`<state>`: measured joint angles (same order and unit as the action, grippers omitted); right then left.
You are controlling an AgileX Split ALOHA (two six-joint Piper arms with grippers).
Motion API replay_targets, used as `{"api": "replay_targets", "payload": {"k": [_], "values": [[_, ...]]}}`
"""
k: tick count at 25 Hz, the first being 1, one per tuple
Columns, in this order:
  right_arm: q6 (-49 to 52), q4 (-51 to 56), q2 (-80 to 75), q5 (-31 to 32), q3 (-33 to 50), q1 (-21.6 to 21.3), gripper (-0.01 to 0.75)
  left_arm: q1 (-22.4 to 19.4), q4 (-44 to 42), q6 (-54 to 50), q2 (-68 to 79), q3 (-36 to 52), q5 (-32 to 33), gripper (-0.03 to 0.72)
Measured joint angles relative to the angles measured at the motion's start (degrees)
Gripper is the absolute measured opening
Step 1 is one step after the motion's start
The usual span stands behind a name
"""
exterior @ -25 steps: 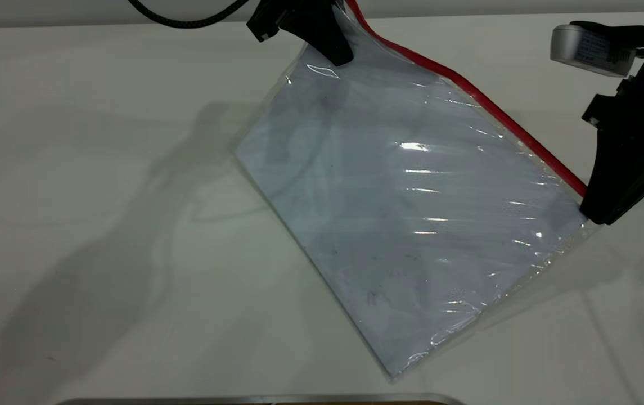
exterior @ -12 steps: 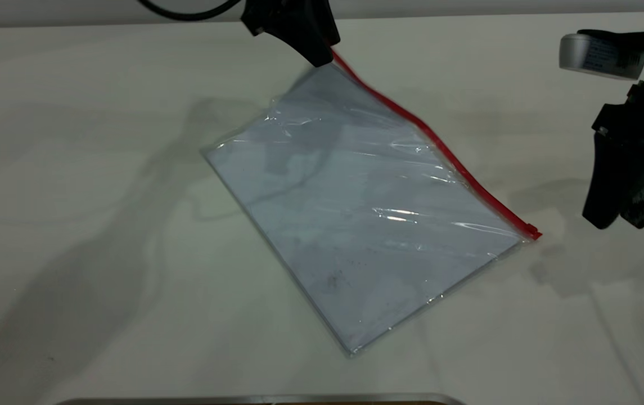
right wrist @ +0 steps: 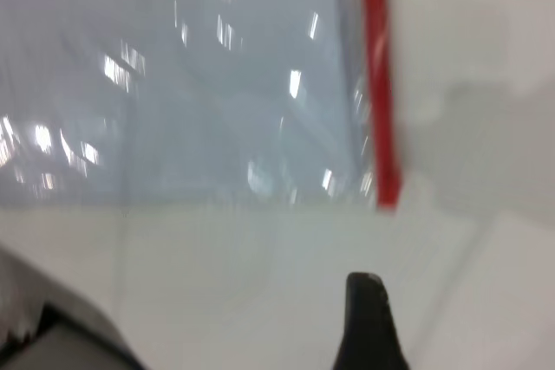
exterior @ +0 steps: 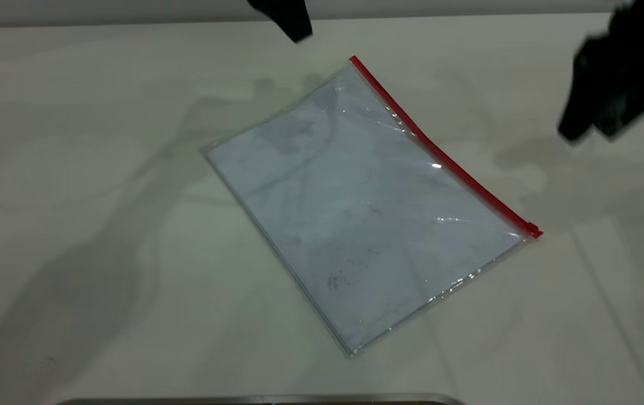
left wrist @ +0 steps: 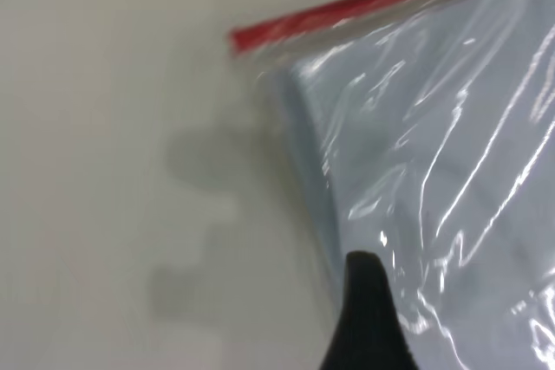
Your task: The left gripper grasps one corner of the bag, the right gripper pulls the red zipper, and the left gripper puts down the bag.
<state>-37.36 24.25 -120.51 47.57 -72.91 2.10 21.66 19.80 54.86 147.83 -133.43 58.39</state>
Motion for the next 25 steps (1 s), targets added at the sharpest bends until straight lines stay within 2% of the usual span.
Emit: {"api": "replay_targets", "payload": {"k": [6, 11, 16, 25], "values": [[0.1, 0.7, -0.5, 10.9, -14.3, 0.0, 0.579, 0.0, -7.4, -11.1, -6.5, 0.0, 8.5, 0.585], [2.9, 1.8, -0.5, 20.8, -25.7, 0.0, 0.579, 0.0, -10.5, -15.2, -11.8, 0.0, 8.5, 0.58], [7.0, 2.0, 1.1, 21.7, -30.3, 0.0, 0.578, 0.0, -12.0, -23.2, -15.6, 0.0, 8.5, 0.578], [12.2, -1.7, 18.8, 22.8, -30.3, -0.1, 0.571, 0.0, -25.9, -44.4, -27.4, 0.0, 8.5, 0.578]]}}
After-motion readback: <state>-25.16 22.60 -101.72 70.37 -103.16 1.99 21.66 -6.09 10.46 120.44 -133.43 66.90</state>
